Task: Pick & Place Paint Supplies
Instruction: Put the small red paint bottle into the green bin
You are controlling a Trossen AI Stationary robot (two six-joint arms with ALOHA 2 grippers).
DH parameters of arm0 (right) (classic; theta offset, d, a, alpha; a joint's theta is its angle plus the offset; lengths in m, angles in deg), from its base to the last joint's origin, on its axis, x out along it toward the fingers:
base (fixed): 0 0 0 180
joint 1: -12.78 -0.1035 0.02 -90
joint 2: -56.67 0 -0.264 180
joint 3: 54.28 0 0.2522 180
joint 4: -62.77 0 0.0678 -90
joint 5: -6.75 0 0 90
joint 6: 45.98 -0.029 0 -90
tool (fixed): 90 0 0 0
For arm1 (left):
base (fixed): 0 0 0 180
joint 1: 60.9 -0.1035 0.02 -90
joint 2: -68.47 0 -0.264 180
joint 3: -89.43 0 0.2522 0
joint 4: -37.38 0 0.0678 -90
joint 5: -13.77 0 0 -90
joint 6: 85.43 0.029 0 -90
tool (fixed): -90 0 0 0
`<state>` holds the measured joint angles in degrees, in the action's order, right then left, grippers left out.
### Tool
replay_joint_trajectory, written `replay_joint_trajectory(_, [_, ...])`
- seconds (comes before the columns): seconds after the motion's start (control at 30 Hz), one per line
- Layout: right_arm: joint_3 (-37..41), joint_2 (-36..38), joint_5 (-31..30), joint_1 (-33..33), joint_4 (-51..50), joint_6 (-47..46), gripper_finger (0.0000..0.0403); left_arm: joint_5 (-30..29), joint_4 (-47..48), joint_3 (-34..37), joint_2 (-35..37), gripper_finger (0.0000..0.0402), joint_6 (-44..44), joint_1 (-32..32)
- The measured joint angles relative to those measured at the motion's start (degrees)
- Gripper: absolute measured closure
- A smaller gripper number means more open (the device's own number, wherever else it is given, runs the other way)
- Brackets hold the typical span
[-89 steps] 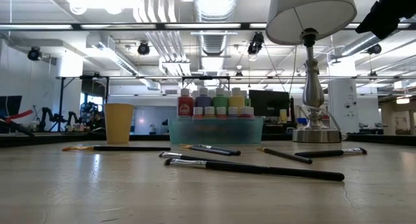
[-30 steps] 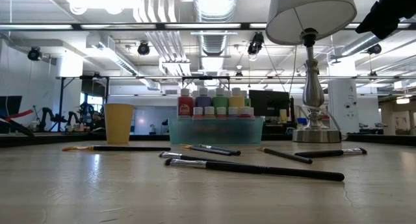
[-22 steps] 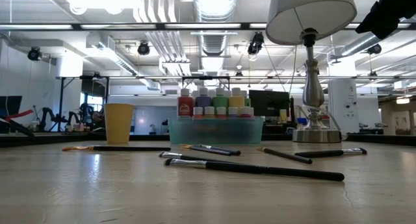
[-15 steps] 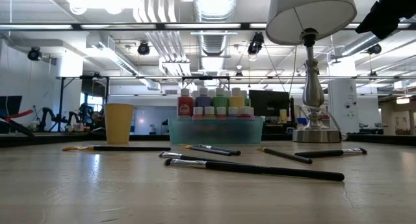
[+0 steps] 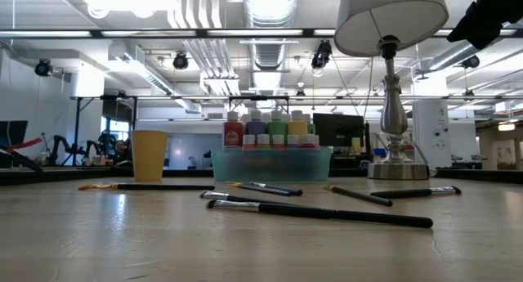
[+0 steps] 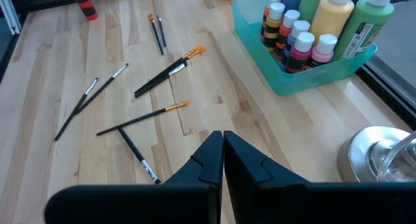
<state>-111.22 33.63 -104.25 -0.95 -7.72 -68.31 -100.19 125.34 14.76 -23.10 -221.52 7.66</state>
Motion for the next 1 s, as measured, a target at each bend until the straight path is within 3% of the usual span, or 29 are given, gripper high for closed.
replay_joint_trajectory(0.27, [0.0,-0.01,0.01,-0.01,0.01,0.0,0.0394,-3.09,0.86,-0.19,0.0,0.0145,0.11,-0.55])
replay_joint_trajectory(1.0, [0.0,-0.01,0.01,0.01,0.01,0.0,0.0394,-1.75,1.71,-0.65,0.0,0.0159,1.24,-0.98])
